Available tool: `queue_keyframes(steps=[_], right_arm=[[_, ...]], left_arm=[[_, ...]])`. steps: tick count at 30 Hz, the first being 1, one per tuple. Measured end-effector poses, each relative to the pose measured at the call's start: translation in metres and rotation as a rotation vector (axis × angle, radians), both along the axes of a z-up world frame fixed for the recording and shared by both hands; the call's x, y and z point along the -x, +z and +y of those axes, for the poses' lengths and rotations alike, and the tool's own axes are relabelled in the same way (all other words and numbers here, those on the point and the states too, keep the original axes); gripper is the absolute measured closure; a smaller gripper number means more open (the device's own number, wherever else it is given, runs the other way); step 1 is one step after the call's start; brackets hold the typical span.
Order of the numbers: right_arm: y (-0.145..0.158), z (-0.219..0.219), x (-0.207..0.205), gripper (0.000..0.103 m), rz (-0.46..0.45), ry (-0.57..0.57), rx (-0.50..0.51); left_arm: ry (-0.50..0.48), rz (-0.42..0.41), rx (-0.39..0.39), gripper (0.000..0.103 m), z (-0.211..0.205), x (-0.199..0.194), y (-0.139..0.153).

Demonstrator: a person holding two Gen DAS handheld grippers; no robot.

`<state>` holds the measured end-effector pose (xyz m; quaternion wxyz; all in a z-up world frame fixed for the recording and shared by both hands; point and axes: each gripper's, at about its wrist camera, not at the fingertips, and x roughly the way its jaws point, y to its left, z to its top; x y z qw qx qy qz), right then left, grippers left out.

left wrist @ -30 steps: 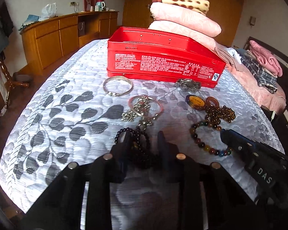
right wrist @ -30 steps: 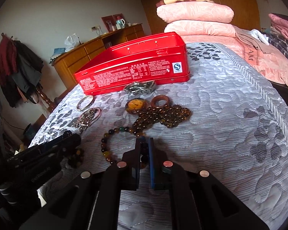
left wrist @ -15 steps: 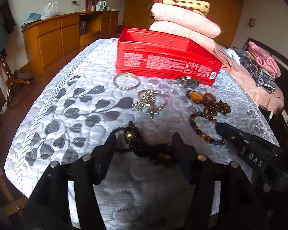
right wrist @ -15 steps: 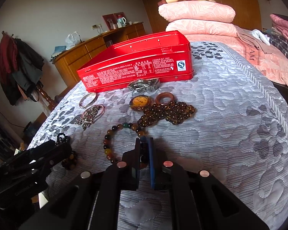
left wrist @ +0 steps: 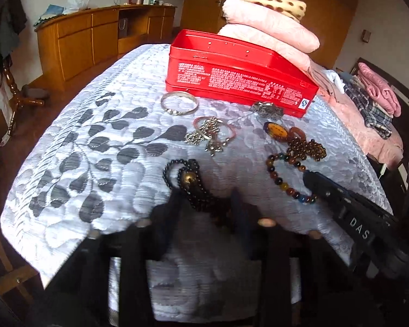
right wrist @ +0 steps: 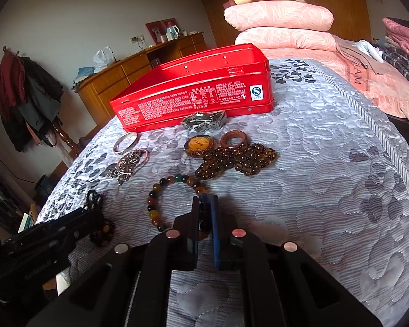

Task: Organize jewelry
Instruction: 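Grasp the black bead necklace with the left tool while the right tool grasps the multicolor bead bracelet, then lift both pieces into the red tin and open both tools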

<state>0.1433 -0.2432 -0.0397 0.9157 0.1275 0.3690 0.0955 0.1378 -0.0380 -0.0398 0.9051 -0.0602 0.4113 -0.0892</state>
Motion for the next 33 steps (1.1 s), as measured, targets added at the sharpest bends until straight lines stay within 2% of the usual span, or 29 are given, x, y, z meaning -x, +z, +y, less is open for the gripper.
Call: queue_keyframes(steps=[5,10,18,22,33], right_arm=[[0.000,-0.001,0.000,0.095,0.003,0.000,-0.007],[-0.001,0.000,-0.001,0.094,-0.001,0.002,-0.002],[0.000,0.003,-0.004,0.095,-0.008,0.011,0.027],[0.004,0.000,-0.005,0.095,-0.006,0.012,0.002],[0.043,-0.002,-0.009,0.095,-0.074,-0.001,0.025]], left_arm=[[-0.011,0.005,0.049,0.079,0.001,-0.013,-0.002],[-0.024,0.001,0.080,0.081,0.001,-0.024,-0.003],[-0.038,-0.021,0.052,0.081,-0.003,-0.026,-0.002],[-0.042,-0.036,0.031,0.082,-0.003,-0.026,0.000],[-0.054,-0.082,0.041,0.082,0.005,-0.031,0.017]])
